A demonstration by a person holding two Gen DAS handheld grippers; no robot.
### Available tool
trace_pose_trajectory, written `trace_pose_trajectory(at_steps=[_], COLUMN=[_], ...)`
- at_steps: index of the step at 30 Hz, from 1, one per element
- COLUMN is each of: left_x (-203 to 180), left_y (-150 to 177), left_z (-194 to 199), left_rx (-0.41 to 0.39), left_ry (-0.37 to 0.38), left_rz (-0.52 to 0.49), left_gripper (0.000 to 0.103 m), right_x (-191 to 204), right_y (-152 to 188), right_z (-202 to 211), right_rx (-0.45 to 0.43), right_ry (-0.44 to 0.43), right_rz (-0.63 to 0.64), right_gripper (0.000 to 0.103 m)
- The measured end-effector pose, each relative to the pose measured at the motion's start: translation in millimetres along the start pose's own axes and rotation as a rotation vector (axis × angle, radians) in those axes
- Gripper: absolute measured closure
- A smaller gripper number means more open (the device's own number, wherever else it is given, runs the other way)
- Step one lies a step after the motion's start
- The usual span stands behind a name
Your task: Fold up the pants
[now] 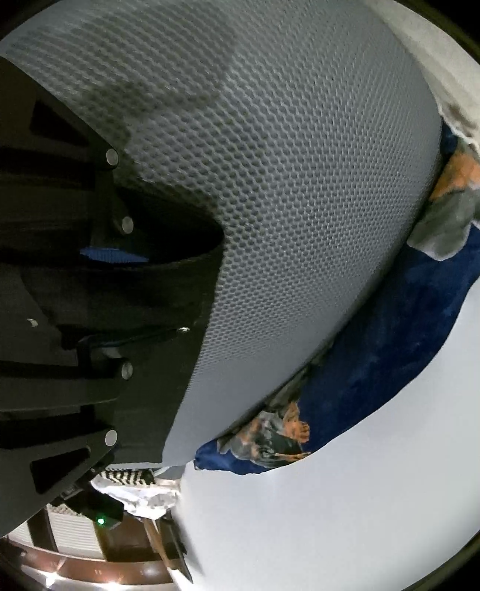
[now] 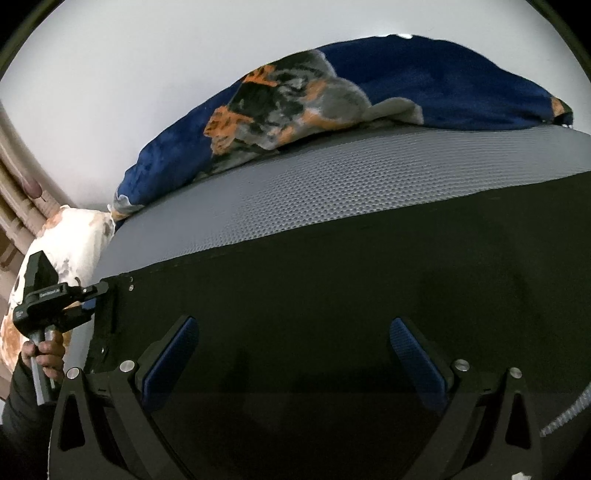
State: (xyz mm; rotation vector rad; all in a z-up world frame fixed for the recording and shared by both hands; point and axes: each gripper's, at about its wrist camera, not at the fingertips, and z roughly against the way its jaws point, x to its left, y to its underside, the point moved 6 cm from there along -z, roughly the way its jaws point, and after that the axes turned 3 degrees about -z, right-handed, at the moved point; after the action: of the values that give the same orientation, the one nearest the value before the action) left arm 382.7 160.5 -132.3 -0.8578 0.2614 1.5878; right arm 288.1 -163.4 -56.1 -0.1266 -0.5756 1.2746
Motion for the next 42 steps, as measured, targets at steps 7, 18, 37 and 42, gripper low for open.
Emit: trace_pose_trajectory(at_steps=[7, 18, 37, 42], left_x=[-1, -46, -106, -106], left_y=[-16, -4, 44, 48], left_z=[-20, 18, 102, 102], left_rx=[-0.032, -0.153, -0.228, -0.207], left_ry=[0.056, 0.08, 0.264, 0.245], left_rz=[0.073, -0.051, -0.247, -0.265], left_gripper=[0.072, 0.095, 0.095, 0.095], right_x=[9, 28, 58, 41], right_y=[-9, -35, -59, -61], right_z=[-12, -30, -70, -83], right_rx=[0.024, 0.072, 0.367, 0.466], right_ry=[0.016, 0.055, -0.119, -0.152], right_rz=[0.062, 0.3, 0.833, 0.852], right_gripper=[0.0, 0.0, 0.009, 0.018])
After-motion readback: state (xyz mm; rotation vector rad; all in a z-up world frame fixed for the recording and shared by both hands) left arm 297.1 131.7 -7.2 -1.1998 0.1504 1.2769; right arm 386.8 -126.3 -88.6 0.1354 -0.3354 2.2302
